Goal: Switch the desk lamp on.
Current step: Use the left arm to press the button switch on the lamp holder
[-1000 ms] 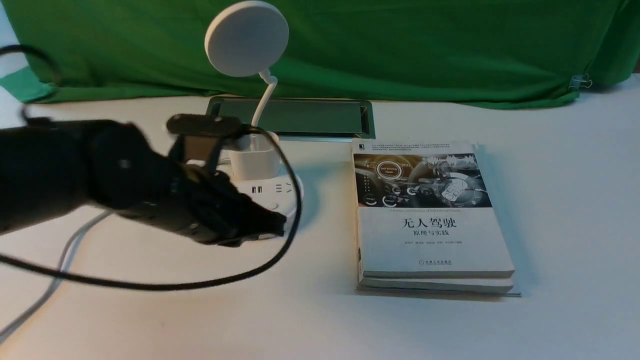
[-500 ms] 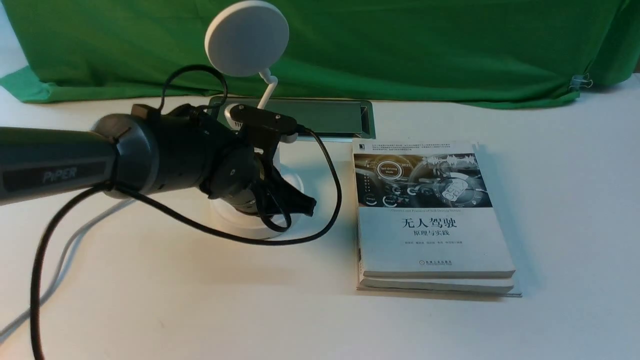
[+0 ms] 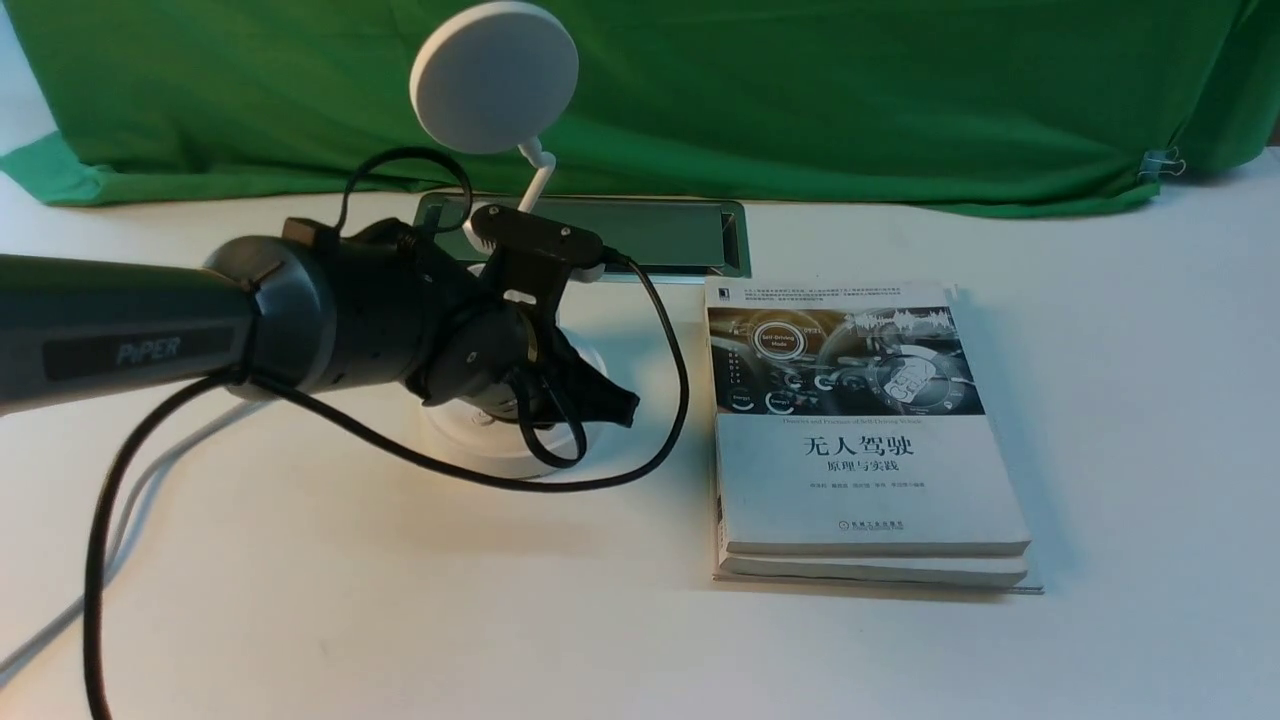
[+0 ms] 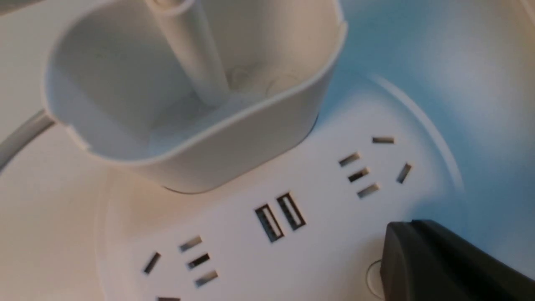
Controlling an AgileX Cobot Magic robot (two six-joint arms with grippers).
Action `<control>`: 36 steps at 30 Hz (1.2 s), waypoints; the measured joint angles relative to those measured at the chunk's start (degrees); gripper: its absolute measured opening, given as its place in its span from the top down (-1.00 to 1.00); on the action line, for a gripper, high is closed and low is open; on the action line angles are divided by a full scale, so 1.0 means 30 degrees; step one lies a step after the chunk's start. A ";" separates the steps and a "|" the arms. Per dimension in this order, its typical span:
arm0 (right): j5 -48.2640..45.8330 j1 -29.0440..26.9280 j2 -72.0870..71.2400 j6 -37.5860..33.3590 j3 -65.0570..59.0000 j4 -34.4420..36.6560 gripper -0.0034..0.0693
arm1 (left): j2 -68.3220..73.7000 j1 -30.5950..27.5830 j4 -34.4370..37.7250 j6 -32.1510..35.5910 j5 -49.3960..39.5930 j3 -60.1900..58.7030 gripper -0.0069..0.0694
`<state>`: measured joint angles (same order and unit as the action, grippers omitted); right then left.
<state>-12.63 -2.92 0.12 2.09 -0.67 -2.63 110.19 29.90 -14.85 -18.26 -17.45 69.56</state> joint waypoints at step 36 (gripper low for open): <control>0.0000 0.0000 0.0000 0.0000 0.0000 0.0000 0.25 | 0.0420 0.0000 0.0062 -0.0821 -0.2751 0.1460 0.82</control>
<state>-12.63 -2.92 0.12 2.09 -0.67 -2.63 111.45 29.90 -14.66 -20.72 -25.71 73.94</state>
